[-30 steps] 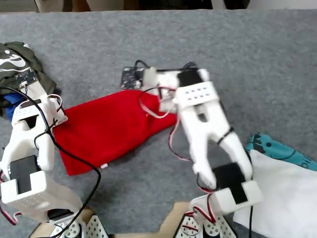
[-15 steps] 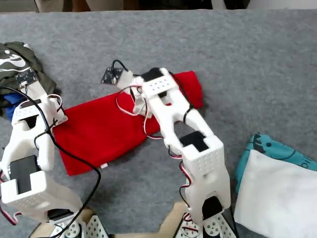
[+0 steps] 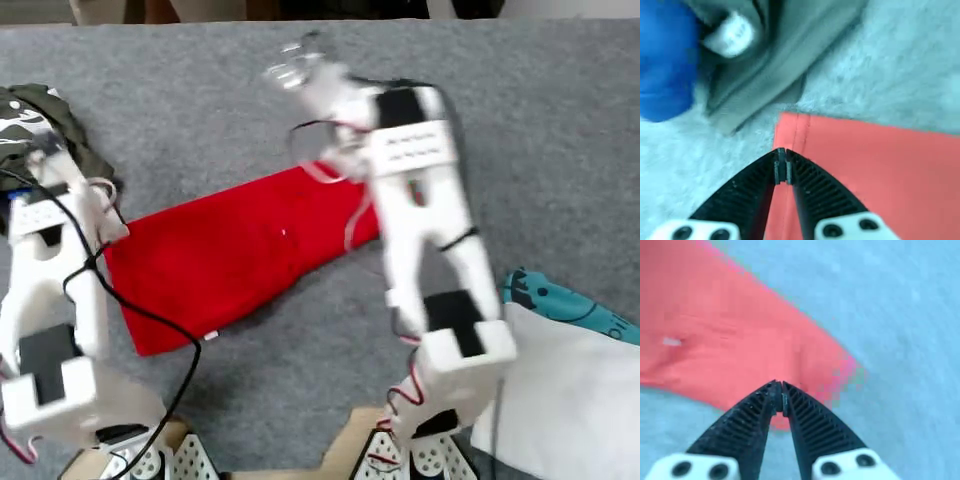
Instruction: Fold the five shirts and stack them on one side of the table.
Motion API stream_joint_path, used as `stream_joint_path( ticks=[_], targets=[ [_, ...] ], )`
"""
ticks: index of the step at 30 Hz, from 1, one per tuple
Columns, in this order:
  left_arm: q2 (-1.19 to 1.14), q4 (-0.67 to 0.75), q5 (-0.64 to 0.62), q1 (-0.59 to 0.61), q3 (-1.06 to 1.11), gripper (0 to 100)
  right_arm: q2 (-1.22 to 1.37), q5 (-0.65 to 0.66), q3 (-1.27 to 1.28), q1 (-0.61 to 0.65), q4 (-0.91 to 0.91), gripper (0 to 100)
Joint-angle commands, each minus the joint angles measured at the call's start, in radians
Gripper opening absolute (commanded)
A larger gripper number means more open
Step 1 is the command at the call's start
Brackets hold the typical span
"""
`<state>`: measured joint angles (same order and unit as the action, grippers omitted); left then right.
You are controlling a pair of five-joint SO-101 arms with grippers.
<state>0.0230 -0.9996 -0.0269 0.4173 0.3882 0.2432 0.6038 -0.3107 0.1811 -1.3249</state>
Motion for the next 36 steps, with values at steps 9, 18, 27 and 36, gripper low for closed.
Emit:
stream_joint_path(
  ticks=[9,18,27,36],
  targets=[
    [0.24,-0.476,0.057,0.023,-0.133,3,0.213,-0.117,0.102,-0.354,0.526,0.8],
    [0.236,-0.385,-0.046,0.017,0.046,31,0.409,-0.114,-0.108,-0.355,0.459,0.9],
    [0.12,-0.241,-0.052,-0.015,0.15,30,0.558,-0.114,-0.312,-0.354,0.373,0.9],
    [-0.024,-0.239,-0.049,0.077,0.107,30,0.673,-0.114,-0.503,-0.354,0.276,0.9]
  ],
)
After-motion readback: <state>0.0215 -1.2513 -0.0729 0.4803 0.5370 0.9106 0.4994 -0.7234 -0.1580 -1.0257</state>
